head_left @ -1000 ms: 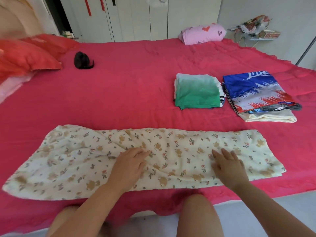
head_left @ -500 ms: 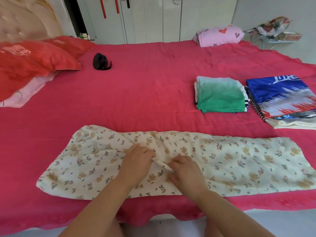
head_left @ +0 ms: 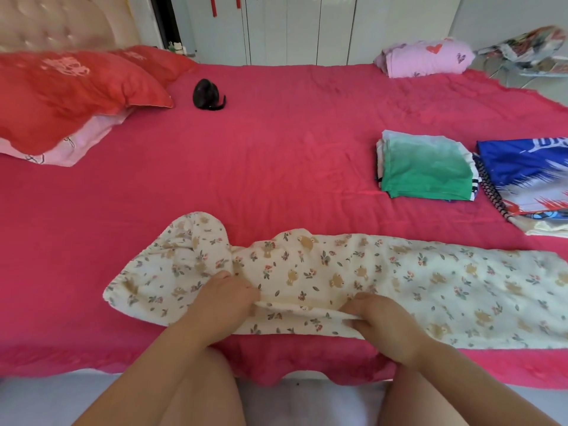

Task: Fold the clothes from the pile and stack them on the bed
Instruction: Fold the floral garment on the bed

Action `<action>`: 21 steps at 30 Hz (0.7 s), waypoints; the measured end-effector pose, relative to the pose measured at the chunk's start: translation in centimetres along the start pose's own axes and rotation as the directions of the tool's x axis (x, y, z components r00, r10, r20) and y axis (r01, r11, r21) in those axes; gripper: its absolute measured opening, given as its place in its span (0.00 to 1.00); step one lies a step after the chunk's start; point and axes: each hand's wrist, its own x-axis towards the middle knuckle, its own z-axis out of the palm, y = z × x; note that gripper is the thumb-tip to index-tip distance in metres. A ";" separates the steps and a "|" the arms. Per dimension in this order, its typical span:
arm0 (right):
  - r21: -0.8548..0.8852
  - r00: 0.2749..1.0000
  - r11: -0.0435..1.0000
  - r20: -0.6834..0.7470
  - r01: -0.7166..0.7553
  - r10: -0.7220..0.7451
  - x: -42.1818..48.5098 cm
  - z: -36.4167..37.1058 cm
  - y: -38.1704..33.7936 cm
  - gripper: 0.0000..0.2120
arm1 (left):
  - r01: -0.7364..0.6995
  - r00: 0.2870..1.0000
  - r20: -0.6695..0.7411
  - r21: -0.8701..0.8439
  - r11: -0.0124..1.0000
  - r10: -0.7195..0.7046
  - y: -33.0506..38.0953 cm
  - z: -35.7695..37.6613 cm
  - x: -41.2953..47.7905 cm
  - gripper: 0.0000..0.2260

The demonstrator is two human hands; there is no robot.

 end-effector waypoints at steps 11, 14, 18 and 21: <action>0.182 0.982 0.969 -0.053 -0.169 0.181 5.8 -4.4 -0.8 0.10 | 0.166 0.983 -0.019 -0.337 0.927 -0.184 -1.5 -3.6 1.9 0.13; 0.182 0.967 0.972 -0.177 -0.151 0.184 8.7 -5.3 -0.8 0.10 | 0.210 0.973 -0.036 -0.255 0.944 -0.226 -4.3 -4.8 3.7 0.24; 0.180 0.965 0.976 -0.210 -0.121 0.159 11.5 -5.6 -2.5 0.10 | 0.154 0.983 0.091 0.044 0.987 -0.157 -8.0 -5.5 5.8 0.29; 0.165 0.978 0.986 -0.203 -0.013 0.047 12.7 -4.6 -6.0 0.08 | 0.080 0.968 0.218 0.193 0.978 -0.122 -9.9 -4.9 6.5 0.24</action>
